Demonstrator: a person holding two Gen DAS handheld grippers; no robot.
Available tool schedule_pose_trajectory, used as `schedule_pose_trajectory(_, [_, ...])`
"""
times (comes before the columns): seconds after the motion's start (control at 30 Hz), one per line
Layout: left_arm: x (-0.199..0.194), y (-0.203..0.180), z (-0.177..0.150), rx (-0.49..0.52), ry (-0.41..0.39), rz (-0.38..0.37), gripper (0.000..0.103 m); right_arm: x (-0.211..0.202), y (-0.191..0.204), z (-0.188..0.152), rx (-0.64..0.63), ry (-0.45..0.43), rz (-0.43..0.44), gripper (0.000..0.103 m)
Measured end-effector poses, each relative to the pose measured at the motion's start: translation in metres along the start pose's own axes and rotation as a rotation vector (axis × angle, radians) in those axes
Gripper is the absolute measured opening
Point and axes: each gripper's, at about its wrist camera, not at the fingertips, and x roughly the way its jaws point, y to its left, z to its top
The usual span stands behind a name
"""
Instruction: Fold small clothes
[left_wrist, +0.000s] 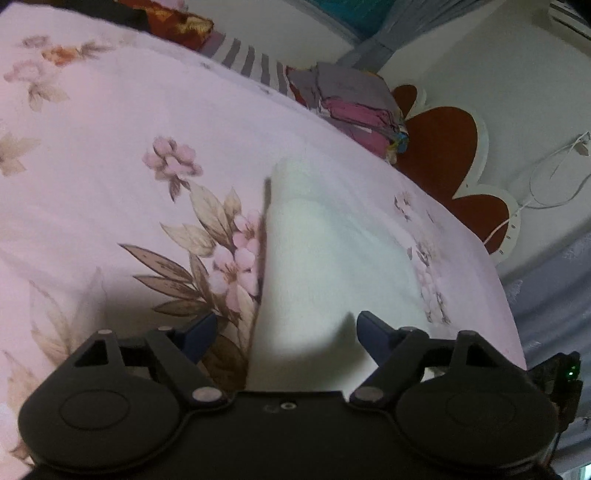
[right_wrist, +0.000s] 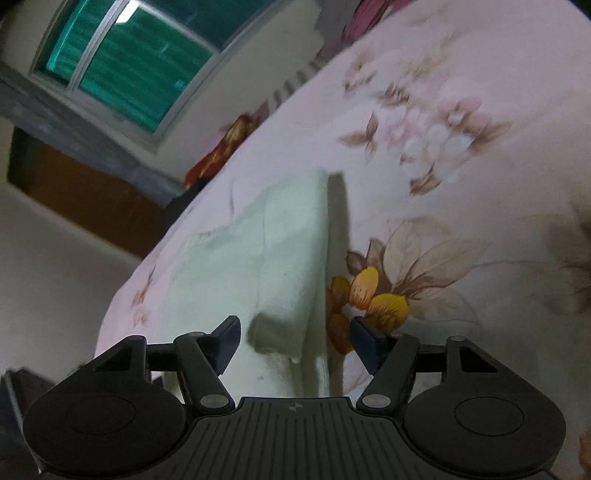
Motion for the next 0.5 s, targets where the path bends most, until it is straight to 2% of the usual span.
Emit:
schedule_pose_trajectory(0.07, [0.011,0.005,-0.002,-0.036,0.02,-0.009,0.078,0.004,-0.002,0.001,-0.027,0.014,0.026,0.066])
schedule_pose_trajectory(0.17, [0.011,0.005,0.0,-0.046,0.008,0.005,0.075,0.007,-0.003,0.008,-0.054,0.017,0.018,0.056])
schedule_pose_trajectory(0.37, [0.014,-0.005,0.0,-0.012,0.009,0.032,0.074,0.011,-0.004,0.017,-0.071,0.061,0.041,0.057])
schedule_pose_trajectory(0.4, [0.016,-0.009,0.001,0.0,0.01,0.038,0.071,0.013,0.0,0.018,-0.081,0.067,0.035,0.057])
schedule_pose_trajectory(0.47, [0.021,-0.012,0.003,0.005,0.021,0.015,0.054,0.019,0.007,0.019,-0.098,0.063,0.012,0.055])
schedule_pose_trajectory(0.5, [0.023,-0.013,0.004,-0.016,0.021,0.011,0.053,0.021,0.011,0.02,-0.104,0.058,-0.004,0.047])
